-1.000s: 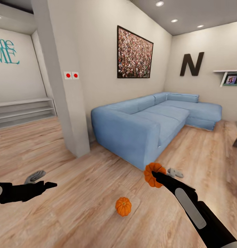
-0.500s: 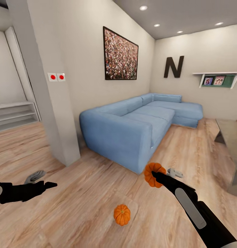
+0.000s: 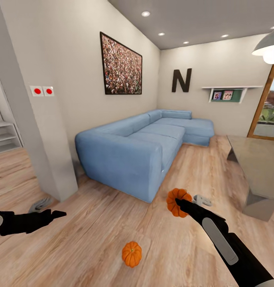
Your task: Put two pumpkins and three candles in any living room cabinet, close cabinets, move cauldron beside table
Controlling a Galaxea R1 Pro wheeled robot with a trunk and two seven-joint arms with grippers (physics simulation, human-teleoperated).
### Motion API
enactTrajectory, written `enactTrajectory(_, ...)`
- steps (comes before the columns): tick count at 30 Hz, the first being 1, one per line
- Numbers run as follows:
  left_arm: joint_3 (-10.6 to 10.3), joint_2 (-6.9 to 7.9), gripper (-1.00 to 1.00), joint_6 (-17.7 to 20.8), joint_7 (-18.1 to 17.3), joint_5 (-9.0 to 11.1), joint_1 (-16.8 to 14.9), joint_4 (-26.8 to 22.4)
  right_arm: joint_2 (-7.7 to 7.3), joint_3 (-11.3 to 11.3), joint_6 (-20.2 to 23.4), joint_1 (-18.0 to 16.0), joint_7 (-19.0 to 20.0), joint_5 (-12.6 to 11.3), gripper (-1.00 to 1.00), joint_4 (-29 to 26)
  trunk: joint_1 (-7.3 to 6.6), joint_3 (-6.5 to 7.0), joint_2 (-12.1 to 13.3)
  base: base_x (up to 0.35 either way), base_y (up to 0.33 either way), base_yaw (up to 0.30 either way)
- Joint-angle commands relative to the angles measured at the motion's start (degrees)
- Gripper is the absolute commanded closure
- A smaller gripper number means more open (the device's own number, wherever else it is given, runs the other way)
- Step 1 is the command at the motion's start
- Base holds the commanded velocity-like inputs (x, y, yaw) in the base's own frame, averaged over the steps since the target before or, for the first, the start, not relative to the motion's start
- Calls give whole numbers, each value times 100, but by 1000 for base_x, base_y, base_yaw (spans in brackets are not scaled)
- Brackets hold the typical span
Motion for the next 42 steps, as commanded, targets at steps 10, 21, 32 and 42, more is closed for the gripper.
enactTrajectory(10,14,5,-100,5,49,61,-6,-10,-5,13,-5,-7,-62,-57,100,4,-1,50,-3,0,0,-254)
enactTrajectory(21,7,5,-100,5,48,57,-3,-5,-5,7,-4,-7,-61,-65,100,40,-1,112,-3,0,0,-254)
enactTrajectory(32,88,7,-100,13,49,59,-3,25,-5,7,-4,-7,-62,-65,100,20,-1,174,-3,0,48,-253)
enactTrajectory(42,277,8,-100,22,39,46,3,63,-5,13,-4,-7,-62,-65,100,-16,-1,230,-3,107,178,-252)
